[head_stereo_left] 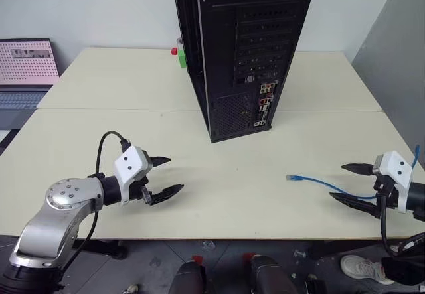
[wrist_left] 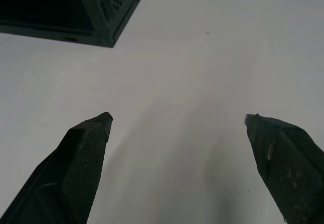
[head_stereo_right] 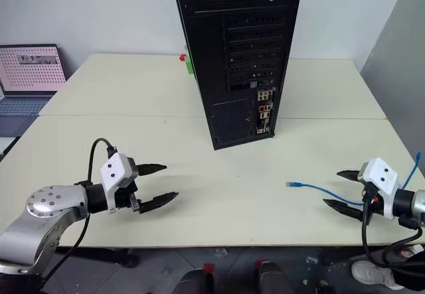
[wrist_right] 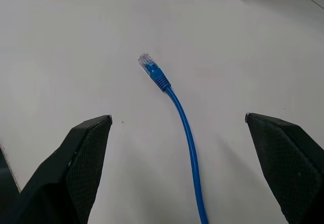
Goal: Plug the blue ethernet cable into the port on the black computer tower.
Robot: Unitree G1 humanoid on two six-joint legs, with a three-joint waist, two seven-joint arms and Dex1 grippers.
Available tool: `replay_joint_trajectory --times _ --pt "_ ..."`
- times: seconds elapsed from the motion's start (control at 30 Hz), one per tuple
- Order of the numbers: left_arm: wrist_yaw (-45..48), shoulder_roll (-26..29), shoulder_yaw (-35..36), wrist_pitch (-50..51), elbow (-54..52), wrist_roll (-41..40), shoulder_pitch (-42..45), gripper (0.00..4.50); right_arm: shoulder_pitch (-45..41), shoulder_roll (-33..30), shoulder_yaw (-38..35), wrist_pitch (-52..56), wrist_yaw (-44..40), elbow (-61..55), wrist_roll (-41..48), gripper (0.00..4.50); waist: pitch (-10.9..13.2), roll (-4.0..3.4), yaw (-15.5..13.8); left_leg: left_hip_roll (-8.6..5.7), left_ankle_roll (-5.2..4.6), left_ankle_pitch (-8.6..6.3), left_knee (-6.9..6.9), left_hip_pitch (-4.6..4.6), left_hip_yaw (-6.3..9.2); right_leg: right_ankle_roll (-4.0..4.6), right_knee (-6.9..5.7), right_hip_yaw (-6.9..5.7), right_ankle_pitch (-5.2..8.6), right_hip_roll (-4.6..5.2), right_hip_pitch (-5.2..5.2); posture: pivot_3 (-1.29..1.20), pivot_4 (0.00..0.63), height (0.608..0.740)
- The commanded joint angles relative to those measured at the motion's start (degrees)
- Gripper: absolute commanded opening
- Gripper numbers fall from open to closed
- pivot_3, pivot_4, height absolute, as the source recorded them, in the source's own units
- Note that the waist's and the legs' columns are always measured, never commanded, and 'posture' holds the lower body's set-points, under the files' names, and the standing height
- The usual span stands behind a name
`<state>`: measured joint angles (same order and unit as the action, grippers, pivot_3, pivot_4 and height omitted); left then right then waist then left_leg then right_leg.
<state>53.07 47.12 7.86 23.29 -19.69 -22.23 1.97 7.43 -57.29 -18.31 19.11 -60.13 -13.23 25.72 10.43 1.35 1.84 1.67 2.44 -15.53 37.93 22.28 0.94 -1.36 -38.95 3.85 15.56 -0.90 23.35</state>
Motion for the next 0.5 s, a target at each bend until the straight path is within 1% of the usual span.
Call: replay_joint_trajectory --times 0.03,0.37,0.5 --pt "0.97 0.11 0.81 -1.64 -1.77 -0.69 -0.26 4.47 -0.54 -0.53 -0.61 -0.85 -0.88 -0.64 -0.87 4.5 0.0 0.0 0.0 0.0 0.0 0.0 0.0 0.0 0.0 0.0 0.0 0.01 0.0 0.0 0.0 0.0 0.15 0.74" --pt "1.73 0.58 -0.37 -1.41 -3.94 -0.1 -1.75 4.47 -0.7 0.07 -0.23 -0.05 -0.55 -1.29 -2.06 4.5 0.0 0.0 0.0 0.01 0.0 0.0 0.0 0.0 -0.01 0.0 0.0 0.02 0.0 0.01 0.0 0.0 0.15 0.74" --pt "0.82 0.34 -2.23 0.68 -5.73 -0.28 -0.59 4.47 -1.4 0.84 1.3 0.22 0.52 -1.71 -2.7 4.5 0.0 0.01 -0.03 0.0 0.0 0.0 0.01 0.0 0.0 0.0 0.0 0.01 0.0 0.01 0.0 0.0 0.15 0.74"
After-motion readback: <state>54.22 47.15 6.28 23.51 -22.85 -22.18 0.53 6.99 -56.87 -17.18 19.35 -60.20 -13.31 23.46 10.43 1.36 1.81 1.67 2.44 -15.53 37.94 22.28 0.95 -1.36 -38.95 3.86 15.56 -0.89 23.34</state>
